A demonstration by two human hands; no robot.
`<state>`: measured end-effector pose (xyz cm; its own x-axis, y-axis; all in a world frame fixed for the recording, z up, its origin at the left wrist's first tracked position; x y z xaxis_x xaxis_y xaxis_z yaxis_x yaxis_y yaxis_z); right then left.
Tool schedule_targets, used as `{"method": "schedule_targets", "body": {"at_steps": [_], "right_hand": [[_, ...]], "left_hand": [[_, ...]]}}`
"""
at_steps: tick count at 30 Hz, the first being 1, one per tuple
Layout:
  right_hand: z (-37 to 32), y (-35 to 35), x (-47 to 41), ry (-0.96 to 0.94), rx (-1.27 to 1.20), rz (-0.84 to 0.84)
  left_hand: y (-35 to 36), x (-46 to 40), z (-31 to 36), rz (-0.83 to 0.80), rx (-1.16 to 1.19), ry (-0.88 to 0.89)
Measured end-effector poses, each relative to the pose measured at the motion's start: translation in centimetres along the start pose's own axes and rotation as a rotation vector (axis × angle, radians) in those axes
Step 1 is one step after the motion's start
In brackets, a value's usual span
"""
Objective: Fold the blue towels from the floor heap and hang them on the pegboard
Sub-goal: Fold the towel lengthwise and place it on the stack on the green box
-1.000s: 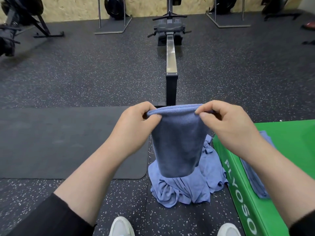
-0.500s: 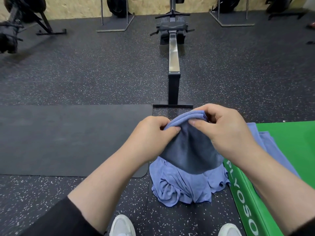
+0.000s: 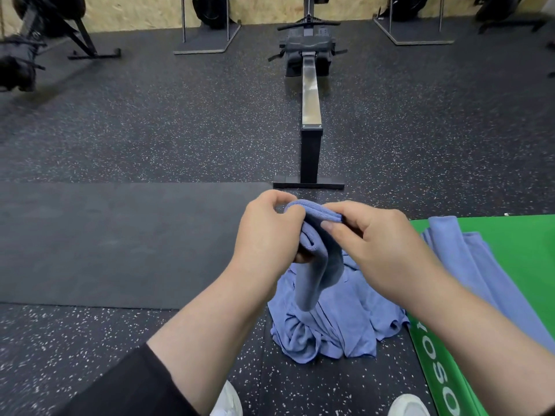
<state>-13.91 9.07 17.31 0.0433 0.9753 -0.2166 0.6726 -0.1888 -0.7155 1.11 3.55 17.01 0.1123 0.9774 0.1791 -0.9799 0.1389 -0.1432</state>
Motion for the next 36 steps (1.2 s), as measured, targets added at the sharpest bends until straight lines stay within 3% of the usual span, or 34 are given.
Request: {"method": "schedule_targets", "body": {"at_steps": [4,7,10,12,14,18,23,29,36], "right_hand": [[-1.0,0.4,0.2,-0.053,-0.113,-0.152],[-0.2,0.1,-0.3,-0.034,-0.165,-0.145],[0.8,-0.7,-0.8,0.015,-0.141,0.007],[1.1,-0.6,-0.9,0.029,-0.202,0.013],[1.4,-0.4,-0.9,0.048,-0.299,0.015],[1.4,-0.6,-0.9,0.117,-0.517,0.064],[1.3,0.1,-0.7,0.164,-0.376,-0.146],[1.0,0.1,-0.9,0.127,-0.365,-0.109],[0.8,1.6,-0.1,0.15,-0.283,-0.339]], "left_hand": [[0.0,0.2,0.2,0.024,0.142,-0.005],[0.6,0.4,0.6,-0.111,0.29,-0.043],[0.5,0.3,0.9,-0.144,0.09,0.043],[0.3,0.2,1.0,-0.187,-0.077,0.134],[0.3,0.1,1.1,-0.253,-0.106,0.16],[-0.1,-0.1,1.5,-0.232,-0.068,0.218],[-0.3,-0.5,1.9,-0.218,0.127,0.261],[-0.7,-0.8,2.5,-0.186,0.461,0.296],[-1.8,-1.4,3.0,-0.078,0.614,0.283]]}}
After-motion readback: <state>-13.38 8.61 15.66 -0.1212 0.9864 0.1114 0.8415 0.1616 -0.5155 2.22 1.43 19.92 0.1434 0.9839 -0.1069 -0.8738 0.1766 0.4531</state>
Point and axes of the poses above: each hand's wrist, its own x-axis away from the middle knuckle, its own y-axis out of the palm, z = x × y, the point moved 4 cm from there along -x, towards the middle knuckle, and after that the axes turned 4 degrees about x, right-handed, at the moved point
